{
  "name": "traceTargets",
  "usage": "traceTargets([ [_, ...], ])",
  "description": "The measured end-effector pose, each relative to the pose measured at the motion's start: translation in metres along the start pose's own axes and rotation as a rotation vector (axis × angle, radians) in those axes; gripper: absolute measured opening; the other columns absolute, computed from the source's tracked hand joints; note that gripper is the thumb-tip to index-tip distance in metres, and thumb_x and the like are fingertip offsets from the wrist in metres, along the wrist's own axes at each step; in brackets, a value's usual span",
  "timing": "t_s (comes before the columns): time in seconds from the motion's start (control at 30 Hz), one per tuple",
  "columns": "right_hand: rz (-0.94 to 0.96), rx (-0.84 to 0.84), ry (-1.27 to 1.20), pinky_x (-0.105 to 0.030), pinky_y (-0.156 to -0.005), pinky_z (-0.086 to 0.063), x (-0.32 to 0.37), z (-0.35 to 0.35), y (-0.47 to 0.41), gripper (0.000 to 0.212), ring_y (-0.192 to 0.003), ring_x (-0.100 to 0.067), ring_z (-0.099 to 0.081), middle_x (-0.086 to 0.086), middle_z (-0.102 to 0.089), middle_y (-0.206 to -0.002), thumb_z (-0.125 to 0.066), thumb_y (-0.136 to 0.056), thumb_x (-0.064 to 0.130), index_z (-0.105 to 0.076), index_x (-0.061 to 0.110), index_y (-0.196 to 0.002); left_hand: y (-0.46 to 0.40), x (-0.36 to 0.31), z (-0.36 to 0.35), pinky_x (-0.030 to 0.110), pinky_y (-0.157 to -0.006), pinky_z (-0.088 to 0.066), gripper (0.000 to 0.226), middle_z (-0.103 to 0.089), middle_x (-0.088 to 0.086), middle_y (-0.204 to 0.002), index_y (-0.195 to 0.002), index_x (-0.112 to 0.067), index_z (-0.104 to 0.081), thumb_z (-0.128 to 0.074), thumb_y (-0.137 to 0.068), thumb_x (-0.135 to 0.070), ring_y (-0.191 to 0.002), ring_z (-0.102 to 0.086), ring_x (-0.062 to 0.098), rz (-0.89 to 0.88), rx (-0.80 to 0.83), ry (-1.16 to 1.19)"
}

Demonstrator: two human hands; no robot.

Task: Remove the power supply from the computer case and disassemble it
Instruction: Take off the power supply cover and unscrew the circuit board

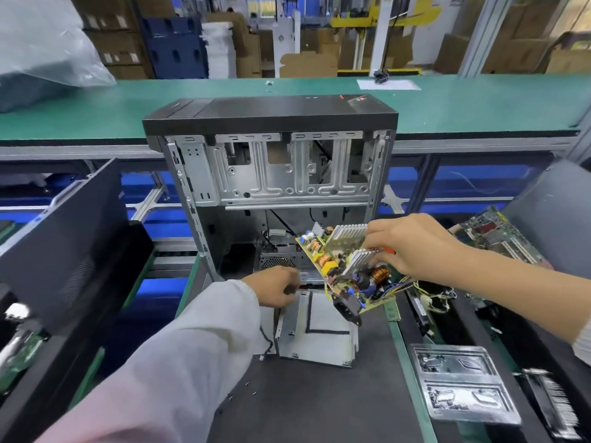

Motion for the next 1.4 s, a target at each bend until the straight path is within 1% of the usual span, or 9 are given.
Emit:
traceTargets([
  [0.2,0.162,-0.130,0.125,-0.023,-0.035,-0.023,0.041,-0.009,0.004,0.026,-0.041,-0.019,-0.053,0.005,-0.054,-0.068,-0.082,-0.055,0.005,-0.066,0.020,-0.069,0.003,0.011,-0.004,0.038,-0.108,-0.027,0.029,-0.055,-0.002,-0.128,-0.114,-0.017,-0.067,-0.051,-0.095,-0.032,-0.125,-0.041,0.019,-0.051,-0.054,-0.239],
  [0.37,0.269,0.040,0.127,-0.020,-0.033,-0.018,0.085,-0.062,0.037,0.042,-0.039,-0.011,-0.048,0.009,-0.049,-0.064,-0.082,-0.031,0.005,-0.057,0.025,-0.058,0.010,0.015,-0.009,0.034,-0.103,-0.021,0.030,-0.050,-0.004,-0.119,-0.114,-0.022,-0.061,-0.048,-0.094,-0.039,-0.115,-0.037,0.019,-0.088,0.010,-0.425],
  [0.57,0.299,0.255,0.131,-0.023,-0.037,0.001,0.126,-0.118,0.062,0.044,-0.038,-0.007,-0.044,0.011,-0.050,-0.062,-0.082,-0.022,0.015,-0.056,0.028,-0.055,0.017,0.013,-0.016,0.039,-0.105,-0.024,0.029,-0.051,-0.007,-0.114,-0.108,-0.024,-0.062,-0.041,-0.094,-0.036,-0.111,-0.040,0.018,-0.066,-0.144,-0.502],
  [0.67,0.307,0.301,0.124,-0.023,-0.032,-0.016,0.144,-0.134,0.061,0.038,-0.040,-0.006,-0.048,0.011,-0.052,-0.065,-0.083,-0.032,0.018,-0.057,0.028,-0.058,0.018,0.009,-0.020,0.039,-0.103,-0.026,0.030,-0.050,-0.005,-0.114,-0.108,-0.022,-0.063,-0.037,-0.097,-0.034,-0.110,-0.040,0.019,-0.041,-0.182,-0.497],
  [0.8,0.312,0.364,0.032,-0.028,-0.040,-0.019,0.166,-0.160,0.056,0.023,-0.075,-0.025,-0.061,-0.005,-0.052,-0.100,-0.060,-0.077,-0.001,-0.057,0.012,-0.095,0.021,0.006,-0.019,0.037,-0.103,-0.025,0.030,-0.048,-0.005,-0.117,-0.113,-0.022,-0.064,-0.038,-0.098,-0.030,-0.113,-0.038,0.019,-0.025,-0.220,-0.450],
  [0.97,0.292,0.404,-0.036,-0.031,-0.042,-0.016,0.175,-0.165,0.054,0.022,-0.078,-0.032,-0.060,-0.010,-0.048,-0.106,-0.053,-0.080,-0.006,-0.054,0.009,-0.097,0.044,-0.038,-0.011,0.032,-0.083,-0.040,0.024,-0.056,0.000,-0.109,-0.112,-0.016,-0.064,-0.048,-0.094,-0.019,-0.098,-0.051,0.020,-0.201,-0.361,-0.245],
  [1.13,0.262,0.442,-0.054,-0.036,-0.051,-0.028,0.179,-0.167,0.049,0.024,-0.084,-0.035,-0.061,-0.013,-0.049,-0.113,-0.055,-0.081,-0.004,-0.054,0.008,-0.101,0.082,-0.068,-0.039,0.032,-0.055,-0.041,0.040,-0.057,-0.005,-0.084,-0.087,-0.018,-0.060,-0.040,-0.098,-0.051,-0.067,-0.057,0.019,-0.124,-0.230,-0.171],
  [1.3,0.106,0.196,-0.155,-0.035,-0.054,-0.044,0.150,-0.141,0.058,0.019,-0.076,-0.025,-0.066,0.001,-0.059,-0.106,-0.054,-0.094,0.033,-0.061,0.021,-0.106,0.092,-0.063,-0.062,0.033,-0.056,-0.039,0.045,-0.055,-0.005,-0.073,-0.077,-0.020,-0.049,-0.033,-0.097,-0.058,-0.071,-0.060,0.022,0.030,-0.142,-0.169],
  [1.4,-0.267,0.128,-0.174,-0.034,-0.061,-0.042,0.088,-0.131,0.066,0.034,-0.077,-0.026,-0.063,0.004,-0.056,-0.081,-0.040,-0.097,0.048,-0.058,0.022,-0.085,0.088,-0.061,-0.072,0.032,-0.060,-0.038,0.047,-0.059,-0.003,-0.081,-0.091,-0.019,-0.053,-0.040,-0.093,-0.064,-0.079,-0.063,0.024,0.068,-0.100,-0.216],
])
Point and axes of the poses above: each hand's wrist, its own y-axis away from the middle knuckle, its own z-axis out of the back of the hand, x = y × z, the point moved 5 cm from there along -y, towards the middle knuckle
